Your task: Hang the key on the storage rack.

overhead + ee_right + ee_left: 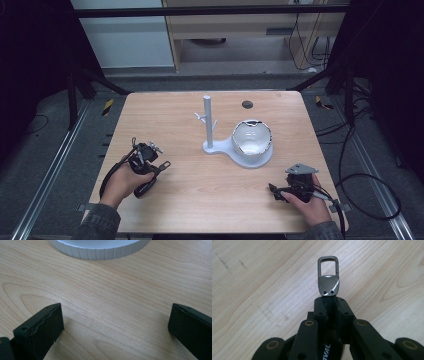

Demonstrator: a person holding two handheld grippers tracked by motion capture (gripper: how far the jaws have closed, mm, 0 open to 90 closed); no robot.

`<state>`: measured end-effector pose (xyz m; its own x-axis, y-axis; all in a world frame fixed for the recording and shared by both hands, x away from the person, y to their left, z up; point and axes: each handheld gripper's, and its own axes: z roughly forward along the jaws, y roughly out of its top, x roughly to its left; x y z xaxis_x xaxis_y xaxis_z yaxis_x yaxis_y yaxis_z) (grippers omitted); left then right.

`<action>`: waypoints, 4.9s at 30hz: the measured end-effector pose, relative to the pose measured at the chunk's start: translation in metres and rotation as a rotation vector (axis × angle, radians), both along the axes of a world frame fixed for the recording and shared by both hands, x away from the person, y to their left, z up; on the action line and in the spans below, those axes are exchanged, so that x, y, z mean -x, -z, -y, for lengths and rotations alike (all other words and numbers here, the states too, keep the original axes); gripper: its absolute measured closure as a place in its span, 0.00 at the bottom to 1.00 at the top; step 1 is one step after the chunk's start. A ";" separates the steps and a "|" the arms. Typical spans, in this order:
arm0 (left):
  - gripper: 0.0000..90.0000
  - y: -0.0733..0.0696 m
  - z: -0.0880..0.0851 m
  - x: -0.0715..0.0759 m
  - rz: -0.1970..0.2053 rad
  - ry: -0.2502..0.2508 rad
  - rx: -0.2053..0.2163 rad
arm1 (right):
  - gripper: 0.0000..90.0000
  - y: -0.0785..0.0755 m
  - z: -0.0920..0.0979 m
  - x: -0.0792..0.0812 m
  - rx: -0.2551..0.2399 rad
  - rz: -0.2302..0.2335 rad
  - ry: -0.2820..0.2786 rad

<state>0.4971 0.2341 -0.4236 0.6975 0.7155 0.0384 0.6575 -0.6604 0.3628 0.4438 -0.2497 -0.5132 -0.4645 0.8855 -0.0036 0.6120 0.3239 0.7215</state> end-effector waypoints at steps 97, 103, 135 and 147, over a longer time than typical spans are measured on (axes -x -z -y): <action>0.90 -0.080 0.069 0.029 0.493 0.007 0.362 | 0.01 0.000 0.000 -0.002 -0.001 -0.001 0.005; 0.90 -0.095 0.071 0.028 0.514 0.011 0.355 | 0.01 0.000 0.000 -0.002 -0.001 -0.001 0.006; 0.90 -0.096 0.090 0.002 0.520 -0.014 0.329 | 0.01 0.000 0.000 -0.001 -0.001 -0.001 0.007; 0.90 -0.090 0.095 -0.007 0.506 -0.022 0.322 | 0.01 0.000 0.000 -0.001 -0.001 -0.001 0.006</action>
<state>0.5037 0.1393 -0.3340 0.6338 0.7605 0.1410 0.3629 -0.4534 0.8140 0.4453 -0.2493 -0.5132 -0.4588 0.8885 -0.0022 0.6147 0.3192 0.7213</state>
